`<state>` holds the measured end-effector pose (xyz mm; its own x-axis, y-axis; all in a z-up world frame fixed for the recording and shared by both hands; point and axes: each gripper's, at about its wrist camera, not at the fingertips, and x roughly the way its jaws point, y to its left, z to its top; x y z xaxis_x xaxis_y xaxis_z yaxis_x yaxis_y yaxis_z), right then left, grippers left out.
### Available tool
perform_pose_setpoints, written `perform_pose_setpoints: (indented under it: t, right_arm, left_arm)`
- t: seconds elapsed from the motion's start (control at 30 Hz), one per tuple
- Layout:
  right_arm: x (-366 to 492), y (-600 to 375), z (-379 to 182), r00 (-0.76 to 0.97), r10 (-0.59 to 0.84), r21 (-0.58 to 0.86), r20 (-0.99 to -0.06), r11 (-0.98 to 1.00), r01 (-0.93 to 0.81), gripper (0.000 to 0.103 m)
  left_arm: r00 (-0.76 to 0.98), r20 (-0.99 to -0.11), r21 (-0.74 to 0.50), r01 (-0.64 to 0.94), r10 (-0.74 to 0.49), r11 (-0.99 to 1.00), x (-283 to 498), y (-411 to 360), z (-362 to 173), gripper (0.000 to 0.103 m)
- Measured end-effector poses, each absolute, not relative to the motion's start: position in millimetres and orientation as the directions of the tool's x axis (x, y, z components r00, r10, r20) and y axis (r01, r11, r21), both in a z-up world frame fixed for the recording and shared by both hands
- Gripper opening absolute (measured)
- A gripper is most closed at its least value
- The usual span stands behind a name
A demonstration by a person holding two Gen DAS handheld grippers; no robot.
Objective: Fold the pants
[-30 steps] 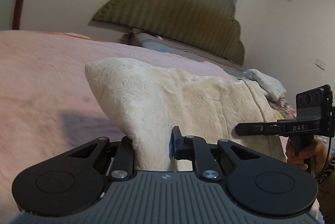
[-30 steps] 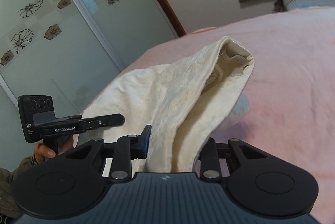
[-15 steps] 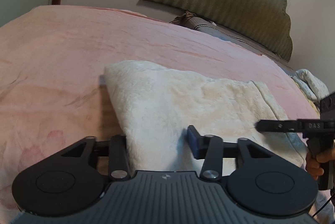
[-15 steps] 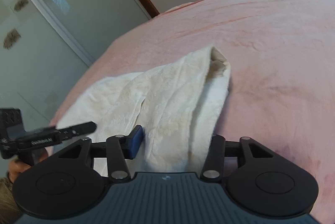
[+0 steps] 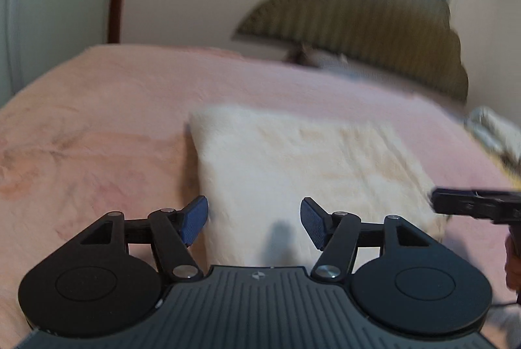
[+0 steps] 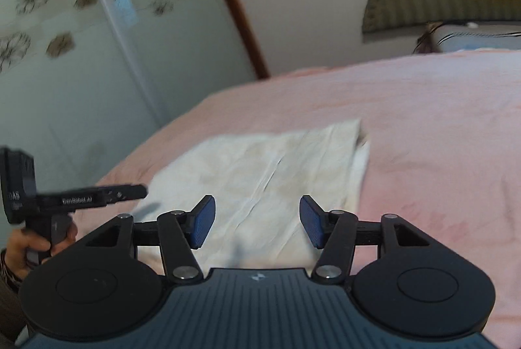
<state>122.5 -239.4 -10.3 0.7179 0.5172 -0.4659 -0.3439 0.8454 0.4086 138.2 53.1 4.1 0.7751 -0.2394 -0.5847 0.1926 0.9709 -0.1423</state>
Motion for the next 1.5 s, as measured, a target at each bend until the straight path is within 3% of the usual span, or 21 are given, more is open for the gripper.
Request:
perform_pose_setpoints:
  t: [0.07,0.1,0.2,0.3,0.43,0.53,0.8,0.93,1.2,1.5]
  right_arm:
    - [130,-232,-30,0.691,0.471,0.389,-0.549,0.875,-0.288,0.058]
    - [132,-229,-35,0.701,0.455,0.392,-0.550,0.881,-0.264,0.058]
    - [116,-233,-26,0.751,0.424,0.454,-0.507,0.871,-0.185,0.061]
    - [90,-230,-17,0.791,0.427,0.505,-0.438,0.845,-0.176,0.080]
    - [61,-217,-19,0.787,0.459,0.546,-0.412,0.816,-0.189,0.081]
    - [45,-199,-20,0.777,0.453,0.525,-0.438,0.830,-0.187,0.081]
    - [19,-165,-24,0.750,0.397,0.438,-0.529,0.885,-0.160,0.096]
    - [15,-152,-29,0.727,0.329,0.365,-0.603,0.924,-0.115,0.096]
    - [4,-131,-36,0.742,0.208,0.186,-0.637,0.976,-0.114,0.098]
    - [-1,-132,-44,0.746,0.168,0.168,-0.645,0.983,-0.077,0.098]
  left_arm:
    - [0.765,-0.619,-0.055,0.180,-0.175,0.982,141,42,-13,0.072]
    - [0.767,-0.618,-0.071,0.164,-0.173,0.984,141,45,-14,0.072]
    - [0.768,-0.612,-0.132,0.134,-0.187,0.982,131,53,-3,0.069]
    - [0.769,-0.607,-0.170,0.121,-0.201,0.978,117,60,4,0.071]
    - [0.724,-0.635,-0.279,0.107,-0.267,0.954,95,64,1,0.074]
    - [0.733,-0.631,-0.267,0.103,-0.255,0.958,74,59,1,0.075]
    - [0.745,-0.637,-0.175,0.110,-0.198,0.978,45,37,-8,0.085]
    - [0.741,-0.650,-0.140,0.104,-0.171,0.985,43,29,-16,0.086]
    - [0.743,-0.656,-0.085,0.097,-0.129,0.992,41,21,-26,0.089]
    - [0.752,-0.650,-0.064,0.096,-0.114,0.993,37,21,-29,0.091]
